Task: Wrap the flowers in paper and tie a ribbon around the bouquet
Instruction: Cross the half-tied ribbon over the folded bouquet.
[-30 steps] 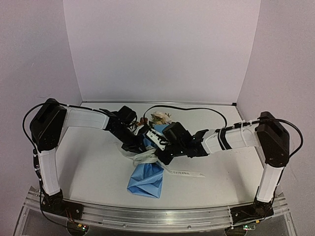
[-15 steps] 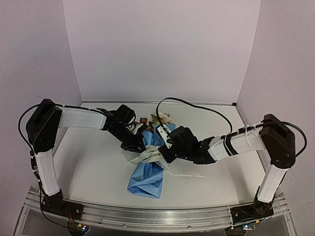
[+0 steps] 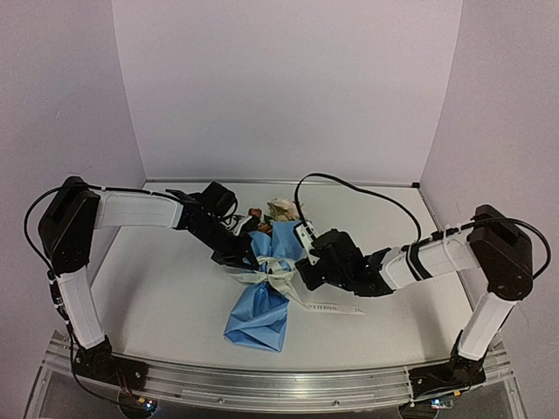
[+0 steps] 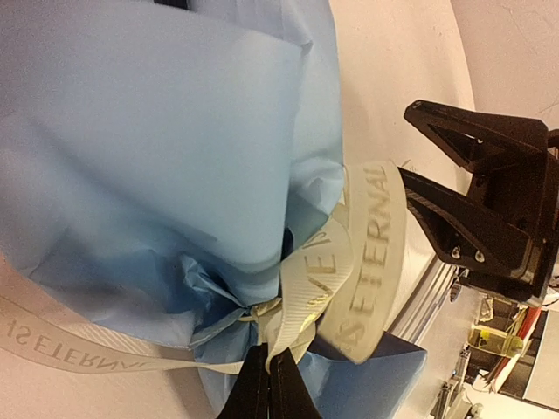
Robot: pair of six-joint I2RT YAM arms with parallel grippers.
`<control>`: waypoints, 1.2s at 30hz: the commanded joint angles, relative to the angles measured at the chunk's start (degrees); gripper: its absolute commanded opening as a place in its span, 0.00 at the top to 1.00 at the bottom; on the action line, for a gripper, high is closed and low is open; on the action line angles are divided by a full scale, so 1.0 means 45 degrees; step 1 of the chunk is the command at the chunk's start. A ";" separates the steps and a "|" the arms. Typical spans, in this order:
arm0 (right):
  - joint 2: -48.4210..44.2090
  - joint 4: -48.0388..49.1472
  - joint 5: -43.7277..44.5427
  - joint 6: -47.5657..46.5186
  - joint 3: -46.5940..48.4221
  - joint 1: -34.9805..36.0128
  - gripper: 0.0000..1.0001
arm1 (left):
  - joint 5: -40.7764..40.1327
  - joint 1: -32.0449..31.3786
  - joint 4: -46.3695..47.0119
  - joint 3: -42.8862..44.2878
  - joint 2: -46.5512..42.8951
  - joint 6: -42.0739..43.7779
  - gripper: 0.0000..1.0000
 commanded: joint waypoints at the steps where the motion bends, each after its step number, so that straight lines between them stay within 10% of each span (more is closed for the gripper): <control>1: -0.0889 0.0409 0.0201 0.0799 -0.0421 -0.0210 0.61 | 0.0282 -0.0044 -0.0113 -0.0136 -0.0881 0.0441 1.00; 20: -0.2192 -0.6137 -0.4977 0.4506 0.2760 -0.0141 0.52 | 0.0190 -0.0438 0.0004 -0.0176 -0.1557 0.0652 1.00; 36: 0.0083 -0.6452 -0.5840 0.7810 0.4913 0.0000 0.54 | 0.0039 -0.0438 0.0158 -0.0490 -0.1904 0.0308 1.00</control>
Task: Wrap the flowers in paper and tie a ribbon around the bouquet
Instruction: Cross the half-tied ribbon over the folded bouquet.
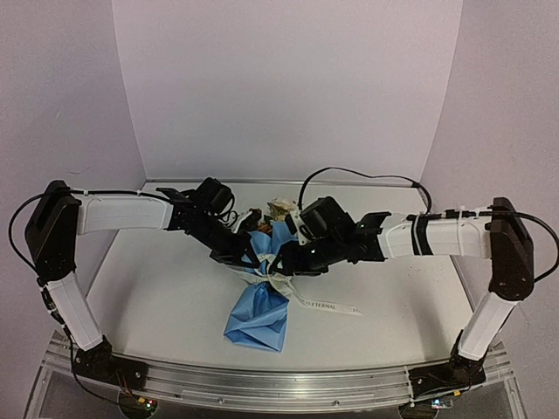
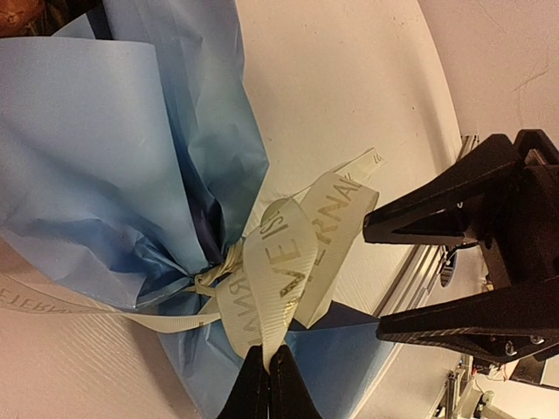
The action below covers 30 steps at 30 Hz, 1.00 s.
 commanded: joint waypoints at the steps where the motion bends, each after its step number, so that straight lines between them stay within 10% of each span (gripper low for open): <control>1: 0.0467 -0.0035 0.0020 0.1113 0.0982 0.0092 0.54 | 0.0074 -0.0017 0.0122 -0.0008 -0.0569 0.0086 1.00; 15: 0.1818 0.0104 0.0870 0.2013 0.1909 0.0088 0.59 | 0.0125 -0.0017 0.0040 -0.0081 -0.0676 0.0183 1.00; 24: 0.1733 0.0287 0.1153 0.1814 0.1677 0.0073 0.97 | -0.0509 0.0002 0.0261 -0.0446 -0.0816 -0.0057 1.00; 30: 0.0762 0.0326 0.0793 0.1523 0.0884 0.0075 1.00 | -0.1470 0.0126 0.0756 -0.1056 -0.1184 -0.0627 1.00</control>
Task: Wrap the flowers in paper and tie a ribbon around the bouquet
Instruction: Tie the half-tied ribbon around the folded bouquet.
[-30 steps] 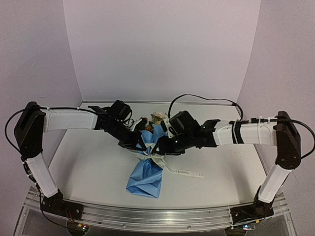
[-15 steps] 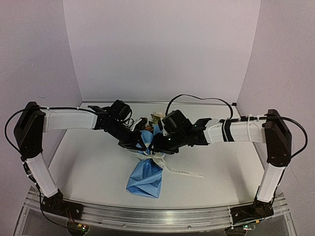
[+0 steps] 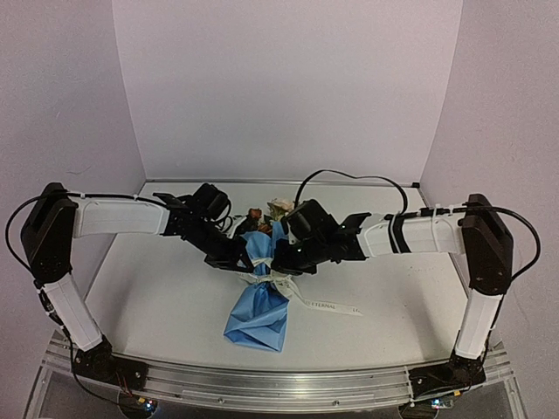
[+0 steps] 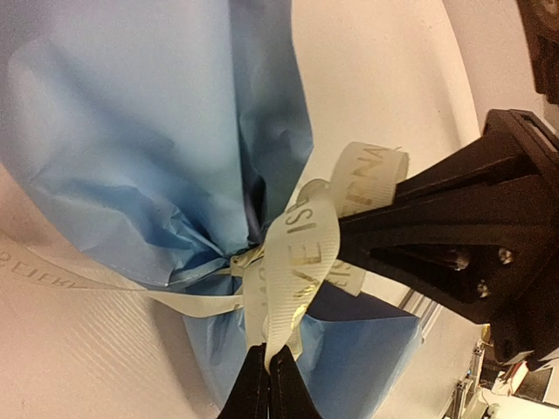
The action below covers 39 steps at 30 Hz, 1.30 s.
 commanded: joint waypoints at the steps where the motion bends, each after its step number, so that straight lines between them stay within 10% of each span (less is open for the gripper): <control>1: -0.1365 0.0206 -0.0014 -0.0394 -0.0742 0.0047 1.00 | -0.0908 0.0143 0.0724 -0.0463 -0.0888 -0.0557 1.00; 20: -0.4660 -0.2130 0.0982 -0.2356 -0.4714 0.0067 1.00 | -0.1624 0.0583 0.1688 -0.1987 -0.1542 -0.1689 1.00; 39: -0.4774 -0.5964 0.3378 -0.4286 -0.4355 0.0053 1.00 | -0.2780 0.1312 0.1818 -0.3122 -0.2181 -0.2573 1.00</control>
